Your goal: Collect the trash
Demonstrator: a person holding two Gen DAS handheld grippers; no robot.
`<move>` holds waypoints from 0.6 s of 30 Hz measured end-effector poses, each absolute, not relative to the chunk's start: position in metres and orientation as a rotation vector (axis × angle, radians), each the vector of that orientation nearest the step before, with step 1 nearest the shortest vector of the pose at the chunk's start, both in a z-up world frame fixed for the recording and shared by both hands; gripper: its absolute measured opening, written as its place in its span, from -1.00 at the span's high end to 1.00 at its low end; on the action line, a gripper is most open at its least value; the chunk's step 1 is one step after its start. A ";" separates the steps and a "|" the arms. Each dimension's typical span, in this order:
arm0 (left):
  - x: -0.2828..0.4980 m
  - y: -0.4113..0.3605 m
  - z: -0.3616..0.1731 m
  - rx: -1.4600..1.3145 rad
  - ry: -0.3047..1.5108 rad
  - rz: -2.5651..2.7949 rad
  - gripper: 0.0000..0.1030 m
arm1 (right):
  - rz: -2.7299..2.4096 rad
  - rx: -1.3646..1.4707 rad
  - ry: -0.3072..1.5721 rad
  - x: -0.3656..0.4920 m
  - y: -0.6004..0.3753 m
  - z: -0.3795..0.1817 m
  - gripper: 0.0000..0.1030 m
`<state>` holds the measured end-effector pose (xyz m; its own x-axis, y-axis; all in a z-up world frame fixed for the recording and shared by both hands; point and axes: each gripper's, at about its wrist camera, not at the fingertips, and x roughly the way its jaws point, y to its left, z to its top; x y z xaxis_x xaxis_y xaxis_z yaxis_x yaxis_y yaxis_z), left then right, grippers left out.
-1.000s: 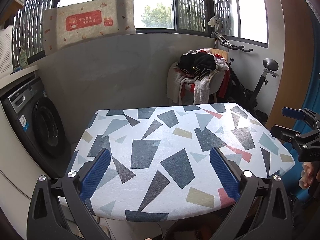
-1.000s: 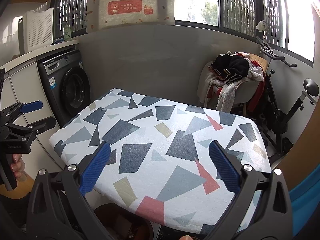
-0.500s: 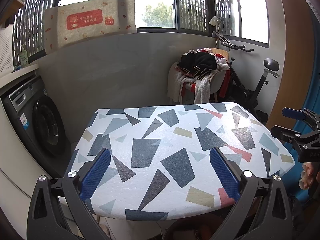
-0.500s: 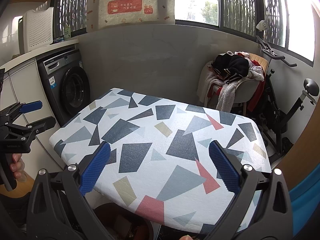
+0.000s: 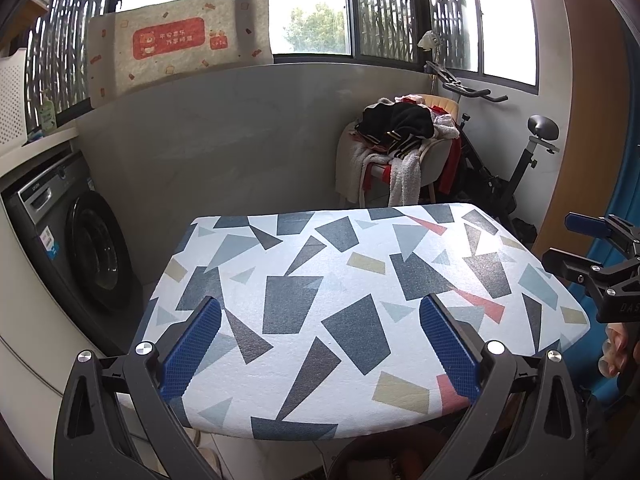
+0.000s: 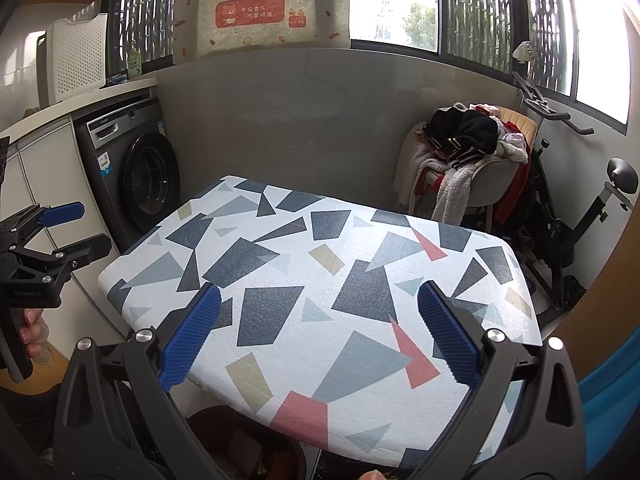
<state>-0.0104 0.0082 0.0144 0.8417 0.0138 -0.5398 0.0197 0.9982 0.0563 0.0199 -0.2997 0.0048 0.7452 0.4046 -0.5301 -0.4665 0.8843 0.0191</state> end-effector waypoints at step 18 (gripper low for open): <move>-0.012 0.011 0.011 0.059 0.575 -0.004 -0.89 | 0.476 -0.116 0.555 0.021 -0.301 0.004 -0.88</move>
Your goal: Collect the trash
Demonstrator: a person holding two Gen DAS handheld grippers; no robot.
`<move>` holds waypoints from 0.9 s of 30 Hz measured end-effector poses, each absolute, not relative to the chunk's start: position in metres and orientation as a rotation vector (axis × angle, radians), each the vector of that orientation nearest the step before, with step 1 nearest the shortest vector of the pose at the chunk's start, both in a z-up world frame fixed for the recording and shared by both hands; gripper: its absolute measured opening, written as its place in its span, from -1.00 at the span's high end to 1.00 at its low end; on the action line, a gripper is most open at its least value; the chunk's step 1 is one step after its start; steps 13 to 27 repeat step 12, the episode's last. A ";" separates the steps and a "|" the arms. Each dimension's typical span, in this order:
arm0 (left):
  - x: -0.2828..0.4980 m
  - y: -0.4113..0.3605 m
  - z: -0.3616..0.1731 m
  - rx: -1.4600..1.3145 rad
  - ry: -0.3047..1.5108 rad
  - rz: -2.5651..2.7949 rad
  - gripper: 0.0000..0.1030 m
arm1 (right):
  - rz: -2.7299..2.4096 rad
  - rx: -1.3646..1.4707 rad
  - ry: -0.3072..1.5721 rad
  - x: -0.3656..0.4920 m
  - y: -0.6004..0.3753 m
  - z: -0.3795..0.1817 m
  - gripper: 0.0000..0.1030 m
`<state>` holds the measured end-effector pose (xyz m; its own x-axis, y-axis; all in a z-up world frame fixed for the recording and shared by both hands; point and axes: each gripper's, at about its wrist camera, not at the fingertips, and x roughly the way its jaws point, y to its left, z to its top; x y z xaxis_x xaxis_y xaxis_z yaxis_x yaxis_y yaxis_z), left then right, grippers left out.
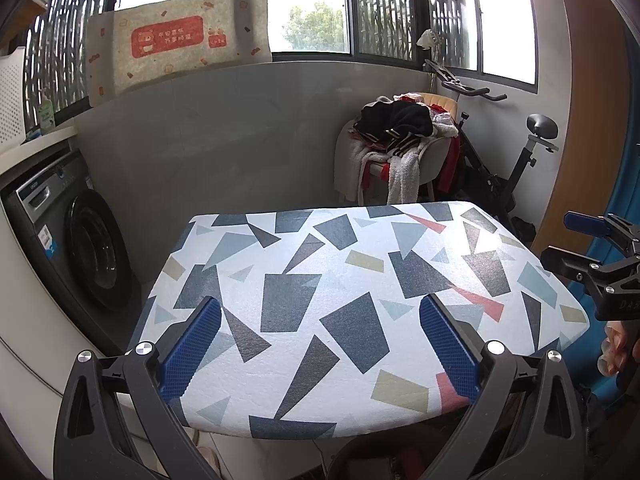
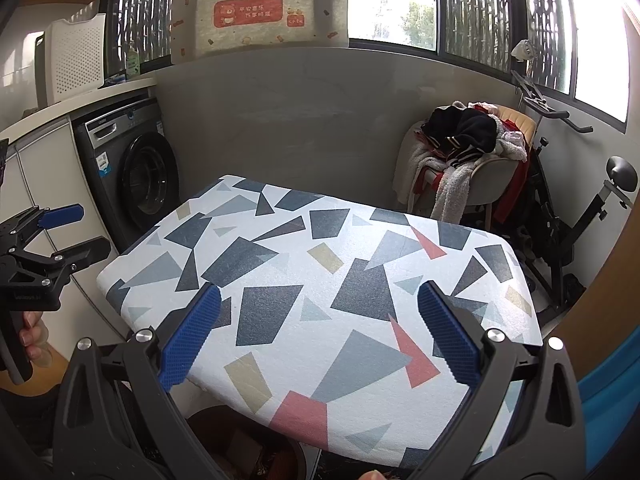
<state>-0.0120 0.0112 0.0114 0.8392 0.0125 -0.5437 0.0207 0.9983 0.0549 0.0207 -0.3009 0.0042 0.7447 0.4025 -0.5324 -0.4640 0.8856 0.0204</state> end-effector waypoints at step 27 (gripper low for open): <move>-0.007 0.006 0.006 0.056 0.606 -0.016 -0.89 | 0.475 -0.118 0.565 0.021 -0.301 -0.003 -0.88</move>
